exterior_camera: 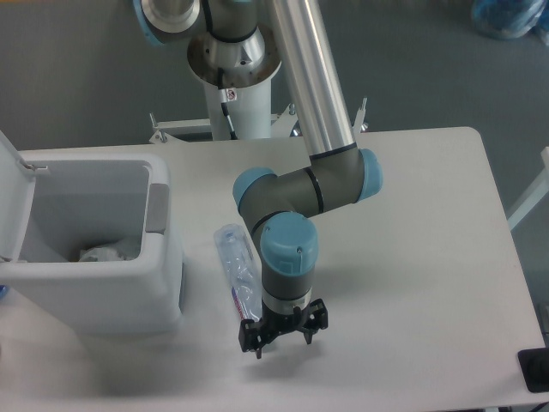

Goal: Place the trash in the trash can
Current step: 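Lower the open gripper around the clear plastic bottle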

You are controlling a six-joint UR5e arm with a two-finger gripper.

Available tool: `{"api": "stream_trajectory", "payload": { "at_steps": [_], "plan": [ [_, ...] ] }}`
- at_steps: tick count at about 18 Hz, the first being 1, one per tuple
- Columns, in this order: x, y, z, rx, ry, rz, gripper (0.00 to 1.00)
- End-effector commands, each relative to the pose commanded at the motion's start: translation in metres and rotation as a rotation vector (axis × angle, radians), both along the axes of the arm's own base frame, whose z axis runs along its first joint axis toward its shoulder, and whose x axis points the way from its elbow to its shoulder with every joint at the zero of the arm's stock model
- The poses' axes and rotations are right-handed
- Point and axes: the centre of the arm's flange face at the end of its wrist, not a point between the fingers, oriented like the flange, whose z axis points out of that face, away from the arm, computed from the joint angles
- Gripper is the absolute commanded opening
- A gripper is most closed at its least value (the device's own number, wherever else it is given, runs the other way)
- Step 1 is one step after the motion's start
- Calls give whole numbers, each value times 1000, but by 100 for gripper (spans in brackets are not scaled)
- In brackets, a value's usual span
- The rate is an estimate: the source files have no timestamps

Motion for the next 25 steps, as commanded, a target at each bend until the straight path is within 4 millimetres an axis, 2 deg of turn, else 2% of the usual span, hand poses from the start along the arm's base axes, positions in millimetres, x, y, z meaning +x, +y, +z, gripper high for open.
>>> {"api": "stream_trajectory", "payload": {
  "at_steps": [7,10,14,21,25],
  "plan": [
    [6,4,-6,-8,-5,-10,93],
    [8,3,-12,-15,-11,-12,86],
    [10,4,-10,-13,-11,-13,78],
    [10,4,-9,-10,-10,-12,55],
    [18,9,-9,-11,-11,-26,54]
  ]
}}
